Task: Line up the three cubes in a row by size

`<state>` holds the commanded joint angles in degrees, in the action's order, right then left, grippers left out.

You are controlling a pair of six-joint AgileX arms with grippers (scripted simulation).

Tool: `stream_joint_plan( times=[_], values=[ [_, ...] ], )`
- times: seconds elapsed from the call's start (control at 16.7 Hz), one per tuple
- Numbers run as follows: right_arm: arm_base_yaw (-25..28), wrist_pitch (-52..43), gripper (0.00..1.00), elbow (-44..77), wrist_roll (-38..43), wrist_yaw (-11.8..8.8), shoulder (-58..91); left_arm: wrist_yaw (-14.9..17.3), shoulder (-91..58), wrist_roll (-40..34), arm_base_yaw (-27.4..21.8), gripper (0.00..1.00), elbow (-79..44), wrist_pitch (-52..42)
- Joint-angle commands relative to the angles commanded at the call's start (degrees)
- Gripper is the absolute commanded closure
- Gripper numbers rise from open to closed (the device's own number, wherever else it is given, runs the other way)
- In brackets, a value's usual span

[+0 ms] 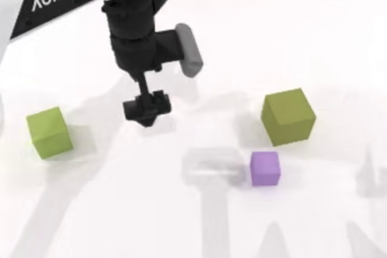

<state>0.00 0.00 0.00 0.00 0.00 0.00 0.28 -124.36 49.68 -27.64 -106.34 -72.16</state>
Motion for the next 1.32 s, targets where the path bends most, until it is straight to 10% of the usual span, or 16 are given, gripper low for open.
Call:
stream_joint_plan(
  times=[0.42, 1.32],
  values=[
    [0.00, 0.00, 0.00, 0.00, 0.00, 0.00, 0.00, -0.22, 12.39, 10.74, 21.08, 0.00, 20.11, 7.43],
    [0.00, 0.00, 0.00, 0.00, 0.00, 0.00, 0.00, -0.18, 6.93, 11.58, 22.12, 0.00, 31.17, 24.52]
  ],
)
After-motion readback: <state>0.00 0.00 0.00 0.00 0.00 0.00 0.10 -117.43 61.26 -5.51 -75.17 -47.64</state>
